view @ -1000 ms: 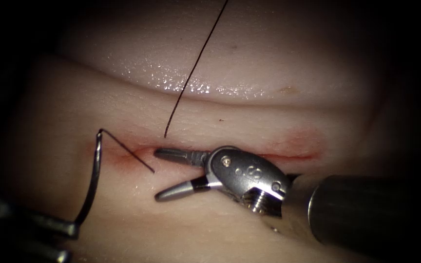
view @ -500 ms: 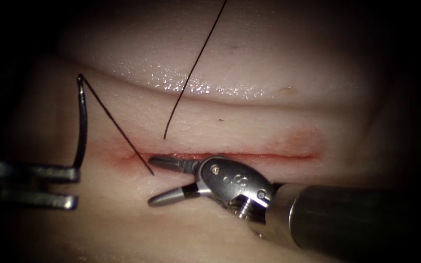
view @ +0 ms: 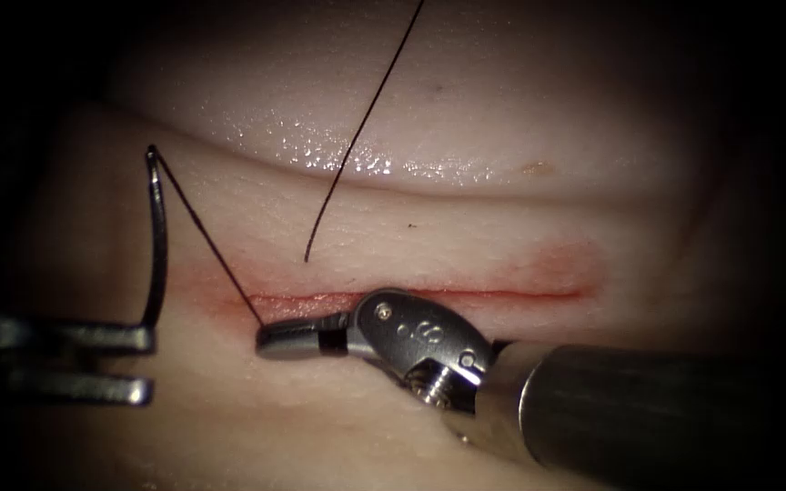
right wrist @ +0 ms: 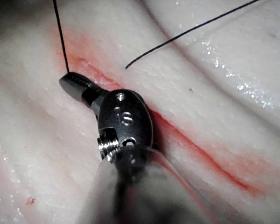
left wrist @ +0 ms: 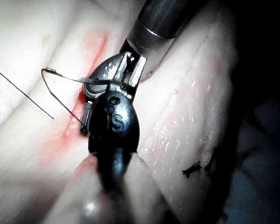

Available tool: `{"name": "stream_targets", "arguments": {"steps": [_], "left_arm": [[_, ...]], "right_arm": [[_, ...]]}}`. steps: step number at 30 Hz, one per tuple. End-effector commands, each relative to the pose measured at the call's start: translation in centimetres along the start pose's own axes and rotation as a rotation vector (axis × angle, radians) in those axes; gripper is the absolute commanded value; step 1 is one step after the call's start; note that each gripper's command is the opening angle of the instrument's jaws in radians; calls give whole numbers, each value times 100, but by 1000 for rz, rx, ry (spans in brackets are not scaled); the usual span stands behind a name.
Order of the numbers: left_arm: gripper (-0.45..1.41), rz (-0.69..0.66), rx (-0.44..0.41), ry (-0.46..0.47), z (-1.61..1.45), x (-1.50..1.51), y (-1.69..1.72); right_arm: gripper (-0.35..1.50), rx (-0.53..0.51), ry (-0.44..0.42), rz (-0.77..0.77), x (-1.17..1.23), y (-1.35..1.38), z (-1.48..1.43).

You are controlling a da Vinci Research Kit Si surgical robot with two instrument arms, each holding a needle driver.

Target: Wound Closure

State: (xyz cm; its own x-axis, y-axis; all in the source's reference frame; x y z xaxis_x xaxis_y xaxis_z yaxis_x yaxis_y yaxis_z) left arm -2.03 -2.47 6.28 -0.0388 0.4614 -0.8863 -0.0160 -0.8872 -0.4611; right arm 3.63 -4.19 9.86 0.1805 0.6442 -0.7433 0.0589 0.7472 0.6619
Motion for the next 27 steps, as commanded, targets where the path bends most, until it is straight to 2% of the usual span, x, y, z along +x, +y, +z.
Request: {"name": "stream_targets", "arguments": {"steps": [1,8,14,17,22,27], "left_arm": [[-45,0,-1,0,6,-9,2],[-45,4,-2,-1,4,-13,4],[-45,36,59,-43,-3,-34,-10],[-45,62,91,-65,-4,-58,-21],[-45,83,115,-72,-7,-86,-29],[-45,95,138,-35,-13,-98,-24]], "right_arm": [[-35,1,4,11,2,2,8],[-35,-7,5,23,8,1,4],[-35,2,-5,37,19,-23,-26],[-35,15,-29,41,25,-46,-35],[-35,30,-50,49,34,-86,-33],[-35,63,-72,40,42,-125,-25]]}}
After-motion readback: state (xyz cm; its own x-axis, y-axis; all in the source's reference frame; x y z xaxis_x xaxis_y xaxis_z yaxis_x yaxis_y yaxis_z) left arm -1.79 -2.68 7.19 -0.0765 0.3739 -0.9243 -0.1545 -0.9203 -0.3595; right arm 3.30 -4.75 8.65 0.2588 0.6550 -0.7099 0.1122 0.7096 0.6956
